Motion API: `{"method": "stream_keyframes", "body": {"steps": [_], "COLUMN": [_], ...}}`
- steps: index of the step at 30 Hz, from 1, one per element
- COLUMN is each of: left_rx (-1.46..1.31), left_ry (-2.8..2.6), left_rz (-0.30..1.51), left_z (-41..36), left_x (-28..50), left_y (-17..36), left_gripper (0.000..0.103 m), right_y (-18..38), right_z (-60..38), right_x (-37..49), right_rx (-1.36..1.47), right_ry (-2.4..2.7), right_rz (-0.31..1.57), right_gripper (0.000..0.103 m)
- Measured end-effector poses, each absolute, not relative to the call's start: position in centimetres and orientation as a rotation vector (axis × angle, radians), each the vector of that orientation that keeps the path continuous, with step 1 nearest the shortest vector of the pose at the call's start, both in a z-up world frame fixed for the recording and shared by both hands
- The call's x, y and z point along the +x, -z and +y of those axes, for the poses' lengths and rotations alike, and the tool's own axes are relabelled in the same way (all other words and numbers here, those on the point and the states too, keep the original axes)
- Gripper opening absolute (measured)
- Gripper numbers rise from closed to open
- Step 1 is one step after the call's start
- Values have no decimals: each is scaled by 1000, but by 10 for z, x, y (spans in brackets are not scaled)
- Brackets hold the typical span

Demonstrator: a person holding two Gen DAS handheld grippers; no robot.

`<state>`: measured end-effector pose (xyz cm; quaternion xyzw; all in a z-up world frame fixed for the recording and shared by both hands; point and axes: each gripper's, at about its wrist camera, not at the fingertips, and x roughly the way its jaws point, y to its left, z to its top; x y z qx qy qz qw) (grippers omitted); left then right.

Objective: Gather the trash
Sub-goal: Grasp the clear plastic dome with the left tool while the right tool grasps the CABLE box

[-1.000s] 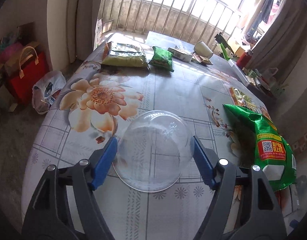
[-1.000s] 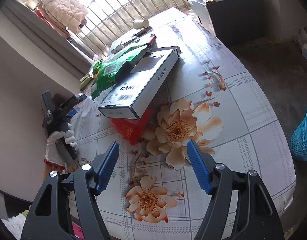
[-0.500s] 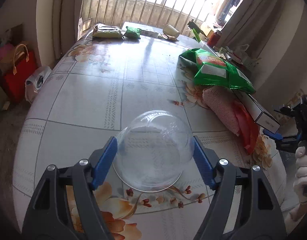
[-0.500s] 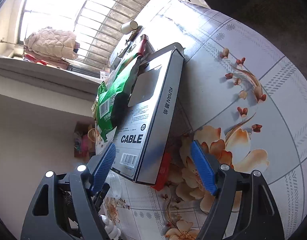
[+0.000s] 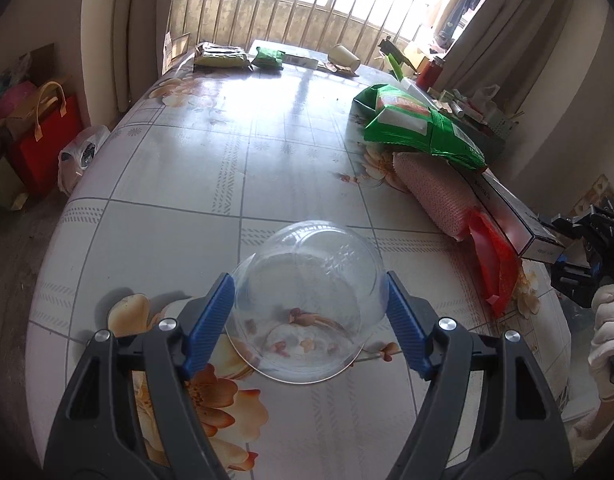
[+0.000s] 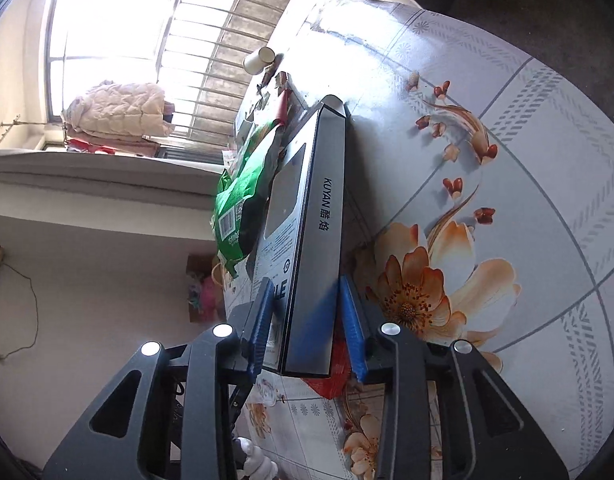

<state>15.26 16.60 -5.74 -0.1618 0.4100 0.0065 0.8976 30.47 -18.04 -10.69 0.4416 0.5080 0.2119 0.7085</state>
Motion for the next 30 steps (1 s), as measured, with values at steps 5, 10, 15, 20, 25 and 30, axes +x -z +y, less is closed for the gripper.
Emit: {"method": "stream_keyframes", "body": {"steps": [5,10,15,20,25,30], "left_rx": [-337,-334,-332,-335,-338,-339], "left_ry": [-10,-13,-18,-20,-29,-27], "left_rz": [857,862,871,876,867,868], "left_z": [163,161,161,160,161,161], "left_x": [147,144,145,147,145,145], "left_y": [57,57,56,55,56,56], "left_gripper": [71,71,71,71,71,71], "right_y": [98,90,77,57,56,73], "right_z": [-209,-242,-252,-220,-179,-162], "right_x": [255,210,197,201,221,236], "right_rx": [933,826,690,403,100,0], "right_ry": [-500,-431,-336,-297,-254,-259], "right_rz": [1147,1137,1067,1019,994,1049], "right_gripper": [30,31,63,78,82,83]}}
